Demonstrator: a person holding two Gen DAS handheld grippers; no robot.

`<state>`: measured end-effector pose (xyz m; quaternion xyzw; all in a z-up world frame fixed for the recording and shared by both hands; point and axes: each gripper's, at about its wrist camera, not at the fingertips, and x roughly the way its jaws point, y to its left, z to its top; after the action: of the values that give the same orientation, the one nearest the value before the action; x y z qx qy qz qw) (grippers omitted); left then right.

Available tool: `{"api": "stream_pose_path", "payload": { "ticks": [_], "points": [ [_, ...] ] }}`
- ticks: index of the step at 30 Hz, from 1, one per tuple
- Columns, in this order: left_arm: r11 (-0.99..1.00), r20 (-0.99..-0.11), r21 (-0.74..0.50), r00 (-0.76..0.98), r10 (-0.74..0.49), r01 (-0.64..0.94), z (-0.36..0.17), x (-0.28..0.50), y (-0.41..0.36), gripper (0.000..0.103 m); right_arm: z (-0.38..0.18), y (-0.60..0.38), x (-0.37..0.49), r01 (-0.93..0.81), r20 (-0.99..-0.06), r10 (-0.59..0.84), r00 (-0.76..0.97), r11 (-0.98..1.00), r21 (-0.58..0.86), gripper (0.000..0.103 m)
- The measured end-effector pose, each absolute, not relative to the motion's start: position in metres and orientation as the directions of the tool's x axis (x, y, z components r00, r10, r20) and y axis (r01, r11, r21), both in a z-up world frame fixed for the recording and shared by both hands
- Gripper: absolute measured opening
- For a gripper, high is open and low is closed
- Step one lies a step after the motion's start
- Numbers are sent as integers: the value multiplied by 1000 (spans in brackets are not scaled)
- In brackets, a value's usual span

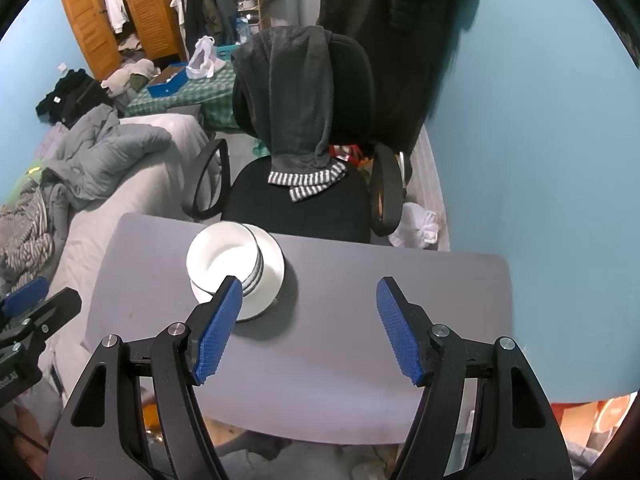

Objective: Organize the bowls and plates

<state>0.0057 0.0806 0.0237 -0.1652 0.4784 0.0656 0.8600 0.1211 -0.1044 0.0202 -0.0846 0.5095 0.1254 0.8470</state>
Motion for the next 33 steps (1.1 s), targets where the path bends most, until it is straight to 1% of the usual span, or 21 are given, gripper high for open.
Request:
{"api": "stream_pose_path", "payload": {
  "ticks": [3, 7, 33],
  "points": [
    [937, -843, -222, 536, -46, -269, 26, 6, 80, 81, 21, -104, 122, -302, -885, 128, 448, 953, -14, 69],
    [942, -850, -190, 527, -17, -276, 26, 8, 76, 81, 22, -104, 121, -306, -884, 131, 448, 952, -14, 69],
    [948, -857, -196, 513, -42, -250, 26, 2, 67, 81, 22, -108, 120, -302, -889, 127, 440, 953, -13, 69]
  ]
}}
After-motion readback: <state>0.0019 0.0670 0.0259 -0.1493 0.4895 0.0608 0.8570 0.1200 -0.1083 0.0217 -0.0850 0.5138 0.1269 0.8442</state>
